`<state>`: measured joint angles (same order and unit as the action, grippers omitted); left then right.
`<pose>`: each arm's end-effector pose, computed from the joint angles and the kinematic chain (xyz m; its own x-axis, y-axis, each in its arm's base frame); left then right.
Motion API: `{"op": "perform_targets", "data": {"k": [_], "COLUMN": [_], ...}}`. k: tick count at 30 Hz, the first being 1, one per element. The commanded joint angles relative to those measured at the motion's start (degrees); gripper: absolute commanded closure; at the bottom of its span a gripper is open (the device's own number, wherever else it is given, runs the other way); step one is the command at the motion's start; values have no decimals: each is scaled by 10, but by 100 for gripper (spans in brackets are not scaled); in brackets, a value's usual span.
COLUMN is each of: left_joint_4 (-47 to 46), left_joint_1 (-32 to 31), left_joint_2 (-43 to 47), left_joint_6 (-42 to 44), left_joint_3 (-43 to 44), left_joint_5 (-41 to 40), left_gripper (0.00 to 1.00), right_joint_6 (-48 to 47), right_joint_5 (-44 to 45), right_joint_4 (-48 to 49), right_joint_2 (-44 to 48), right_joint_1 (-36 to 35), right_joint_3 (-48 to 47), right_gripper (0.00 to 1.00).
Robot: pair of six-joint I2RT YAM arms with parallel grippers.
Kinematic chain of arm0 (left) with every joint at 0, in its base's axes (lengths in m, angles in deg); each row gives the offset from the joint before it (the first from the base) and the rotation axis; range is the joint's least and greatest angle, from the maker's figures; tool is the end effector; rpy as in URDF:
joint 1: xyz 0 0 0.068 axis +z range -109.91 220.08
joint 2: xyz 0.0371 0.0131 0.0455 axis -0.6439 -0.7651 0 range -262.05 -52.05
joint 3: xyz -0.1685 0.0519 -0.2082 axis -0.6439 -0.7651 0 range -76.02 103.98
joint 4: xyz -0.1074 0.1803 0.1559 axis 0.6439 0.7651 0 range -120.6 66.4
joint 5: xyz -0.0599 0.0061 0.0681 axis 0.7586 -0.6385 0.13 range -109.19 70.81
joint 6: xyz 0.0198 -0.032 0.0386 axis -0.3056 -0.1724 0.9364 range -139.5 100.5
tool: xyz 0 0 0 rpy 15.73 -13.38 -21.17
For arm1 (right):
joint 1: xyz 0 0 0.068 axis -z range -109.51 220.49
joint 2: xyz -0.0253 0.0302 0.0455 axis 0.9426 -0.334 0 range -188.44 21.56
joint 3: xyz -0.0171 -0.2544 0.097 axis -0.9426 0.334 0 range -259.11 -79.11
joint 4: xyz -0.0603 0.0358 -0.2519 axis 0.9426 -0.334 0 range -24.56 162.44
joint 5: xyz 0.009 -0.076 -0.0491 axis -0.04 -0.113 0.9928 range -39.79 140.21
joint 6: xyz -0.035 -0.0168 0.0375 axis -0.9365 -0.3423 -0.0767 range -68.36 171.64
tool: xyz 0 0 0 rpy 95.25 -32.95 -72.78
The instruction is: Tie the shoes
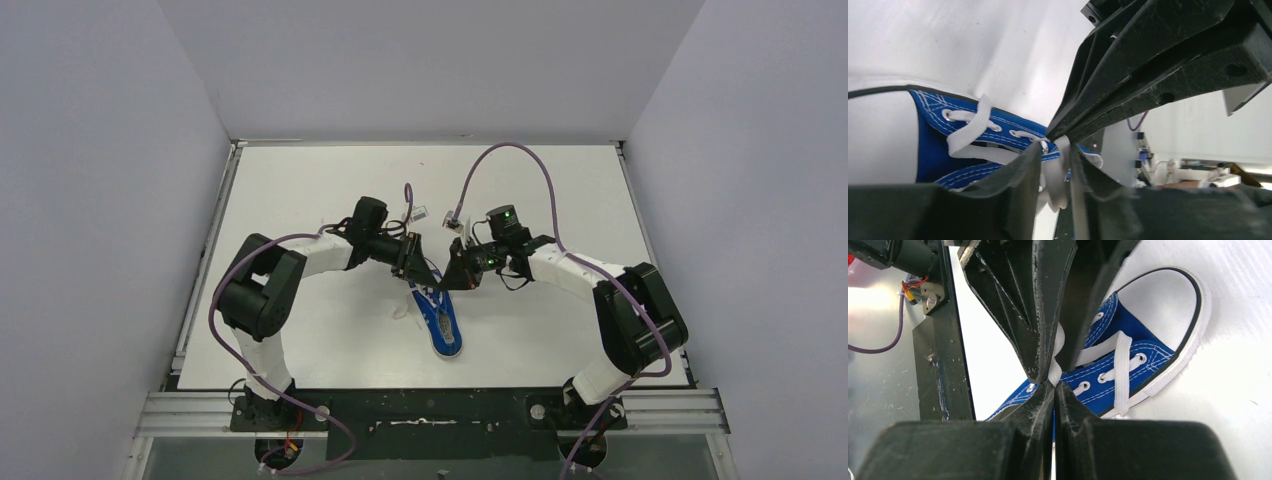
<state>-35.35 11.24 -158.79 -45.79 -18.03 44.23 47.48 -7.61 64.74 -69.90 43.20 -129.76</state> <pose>0.3063 -0.2051 0.1592 -0.8907 0.2643 -0.3699 0.4294 0.2216 -0.8755 0.2644 0.1703 0.1930 -0.6102 -0.3583 -0.7067 -0.7888 0.1909 0.5843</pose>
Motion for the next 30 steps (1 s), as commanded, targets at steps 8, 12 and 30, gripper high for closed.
{"op": "perform_targets", "data": {"k": [8, 12, 30], "left_joint_4": [-150, -334, -356], "left_joint_1": [1, 8, 7], "left_joint_2": [2, -17, -33], "left_joint_6": [-158, -315, -349], "left_joint_3": [-12, -49, -66], "left_joint_5": [79, 79, 45], "left_gripper": [100, 100, 100], "right_joint_6": [81, 117, 278], "right_joint_5": [260, 277, 301], "right_joint_4": [23, 7, 272], "right_joint_2": [54, 90, 134], "right_joint_1": [-20, -23, -94], "right_joint_3": [-6, 16, 150], "right_gripper": [91, 74, 61]}}
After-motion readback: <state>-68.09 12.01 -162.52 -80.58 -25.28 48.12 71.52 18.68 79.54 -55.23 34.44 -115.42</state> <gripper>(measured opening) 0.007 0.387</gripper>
